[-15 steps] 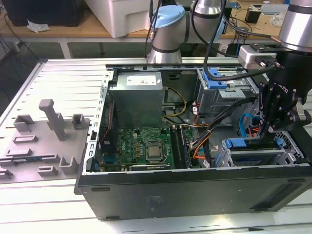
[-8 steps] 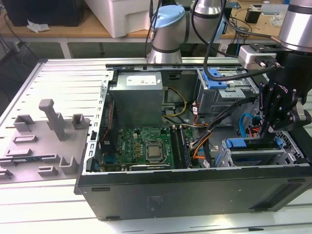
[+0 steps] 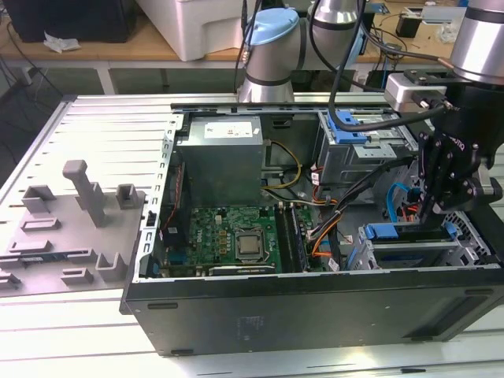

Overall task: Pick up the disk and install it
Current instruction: 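Insert the first disk wire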

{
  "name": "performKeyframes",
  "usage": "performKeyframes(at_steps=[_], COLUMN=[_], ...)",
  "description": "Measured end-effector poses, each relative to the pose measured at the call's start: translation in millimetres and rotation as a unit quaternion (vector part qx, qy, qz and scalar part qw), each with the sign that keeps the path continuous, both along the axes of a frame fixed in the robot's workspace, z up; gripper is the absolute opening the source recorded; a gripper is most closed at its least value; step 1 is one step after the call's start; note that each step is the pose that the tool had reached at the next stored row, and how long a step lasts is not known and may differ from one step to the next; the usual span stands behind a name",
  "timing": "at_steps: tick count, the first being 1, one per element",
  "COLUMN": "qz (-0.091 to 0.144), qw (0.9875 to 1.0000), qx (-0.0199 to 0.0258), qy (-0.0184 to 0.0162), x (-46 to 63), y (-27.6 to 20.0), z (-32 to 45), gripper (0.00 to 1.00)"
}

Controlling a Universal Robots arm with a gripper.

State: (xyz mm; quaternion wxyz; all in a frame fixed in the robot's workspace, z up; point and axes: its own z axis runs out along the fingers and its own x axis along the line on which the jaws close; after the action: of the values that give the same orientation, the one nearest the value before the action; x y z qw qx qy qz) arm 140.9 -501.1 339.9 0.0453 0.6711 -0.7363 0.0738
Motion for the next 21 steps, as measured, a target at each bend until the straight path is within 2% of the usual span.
performKeyframes(at_steps=[21], qz=[0.0], qw=[1.0], qx=[0.0011], qy=[-0.0001], x=[-1.0], y=[-1.3], z=[0.0], gripper=[0.17])
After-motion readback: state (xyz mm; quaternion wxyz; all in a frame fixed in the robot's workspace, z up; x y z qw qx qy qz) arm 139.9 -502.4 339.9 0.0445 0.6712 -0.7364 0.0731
